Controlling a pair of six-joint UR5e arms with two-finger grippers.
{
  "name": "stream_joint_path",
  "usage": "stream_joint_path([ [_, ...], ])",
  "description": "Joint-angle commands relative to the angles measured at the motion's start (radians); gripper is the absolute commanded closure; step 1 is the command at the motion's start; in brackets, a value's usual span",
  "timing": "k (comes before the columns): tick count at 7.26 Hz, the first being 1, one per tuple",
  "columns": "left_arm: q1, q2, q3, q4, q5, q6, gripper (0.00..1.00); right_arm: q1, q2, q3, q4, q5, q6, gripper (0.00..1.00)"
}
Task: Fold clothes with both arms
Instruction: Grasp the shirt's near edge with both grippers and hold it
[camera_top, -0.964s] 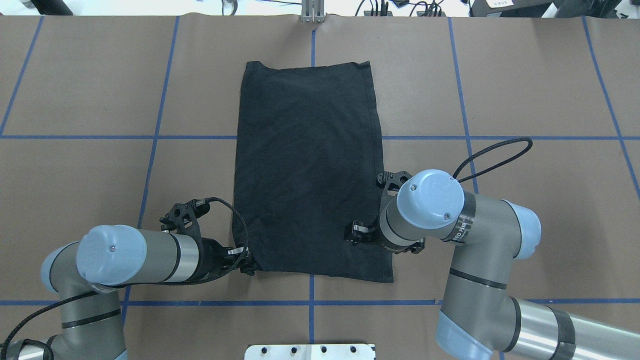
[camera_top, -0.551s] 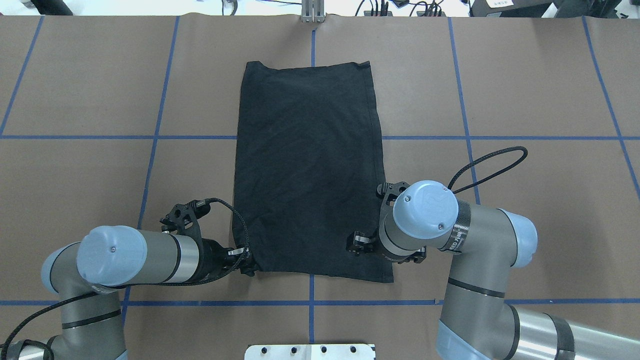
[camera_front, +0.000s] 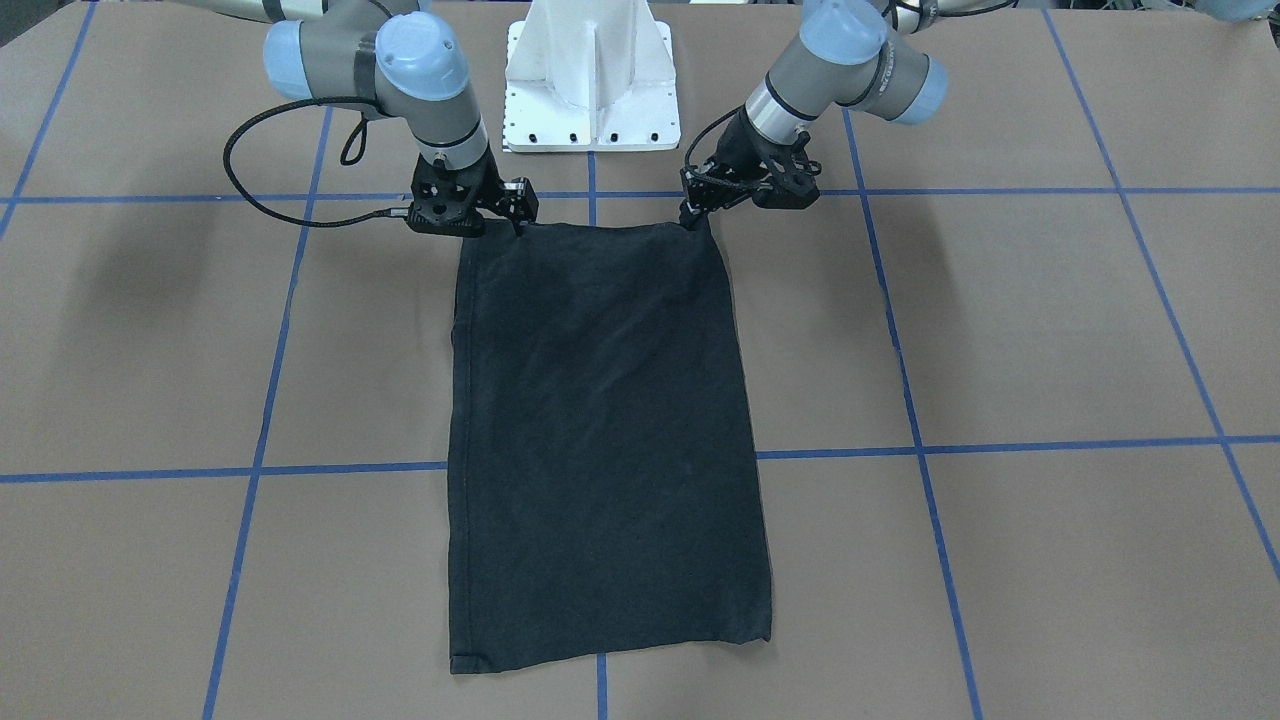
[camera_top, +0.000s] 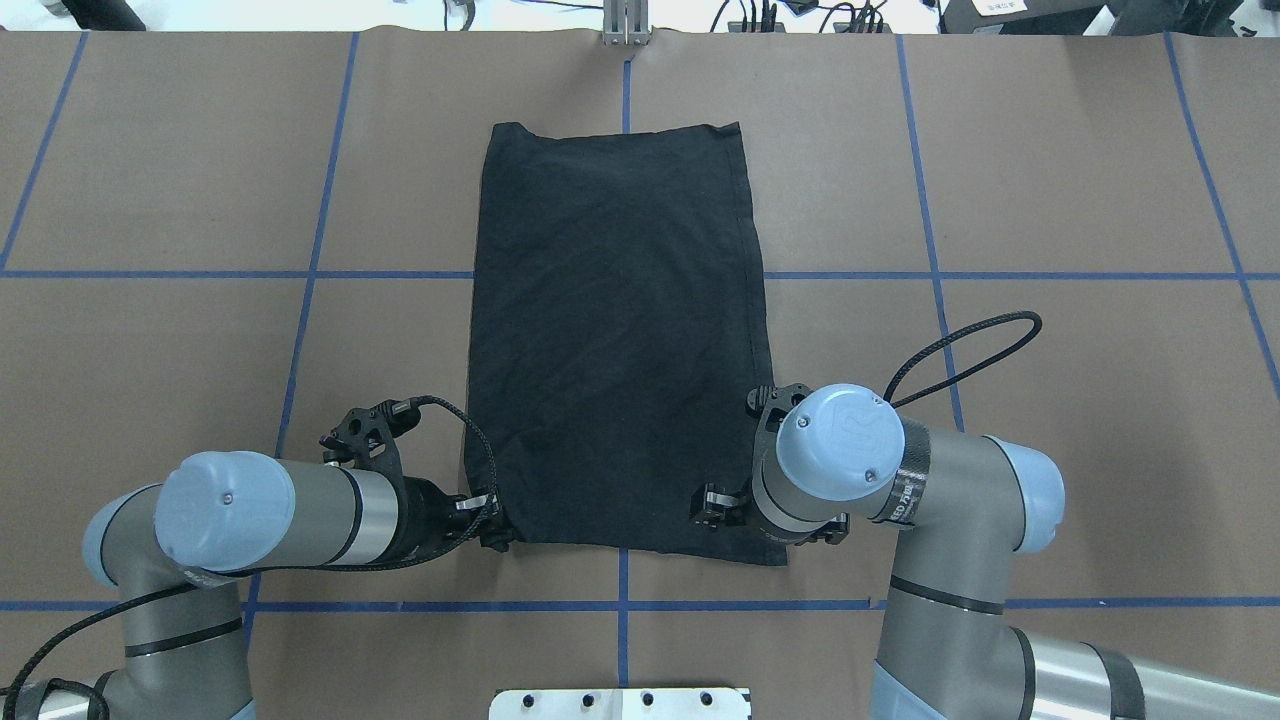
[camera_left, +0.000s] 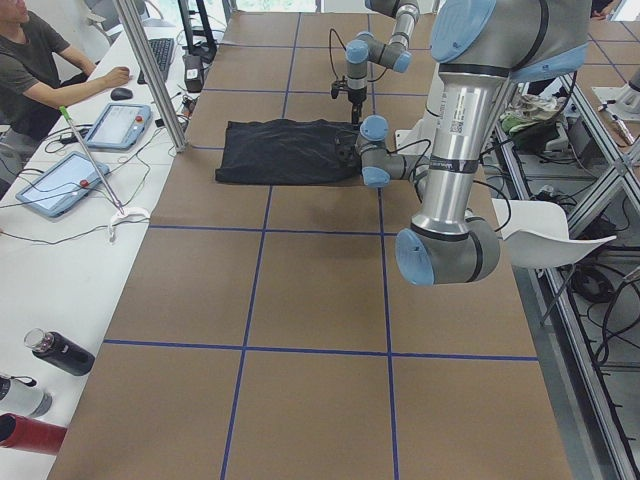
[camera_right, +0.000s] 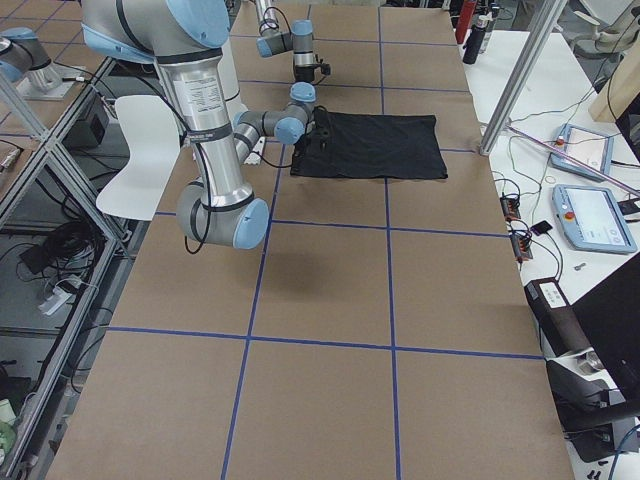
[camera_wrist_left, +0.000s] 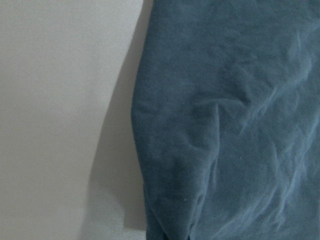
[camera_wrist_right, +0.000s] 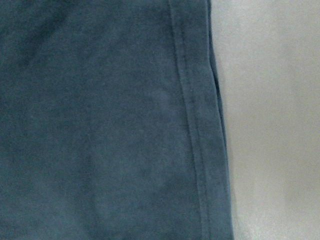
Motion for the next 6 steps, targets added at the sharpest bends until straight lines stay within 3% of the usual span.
stream_joint_path([
  [1, 0.000, 0.000, 0.001, 0.000, 0.001, 0.000, 1.00, -0.003, 0.000, -0.006, 0.003, 0.000, -0.003, 0.01],
  [6, 0.000, 0.000, 0.002, 0.000, 0.004, 0.000, 1.00, -0.006, -0.008, -0.031, 0.012, 0.000, -0.012, 0.13],
])
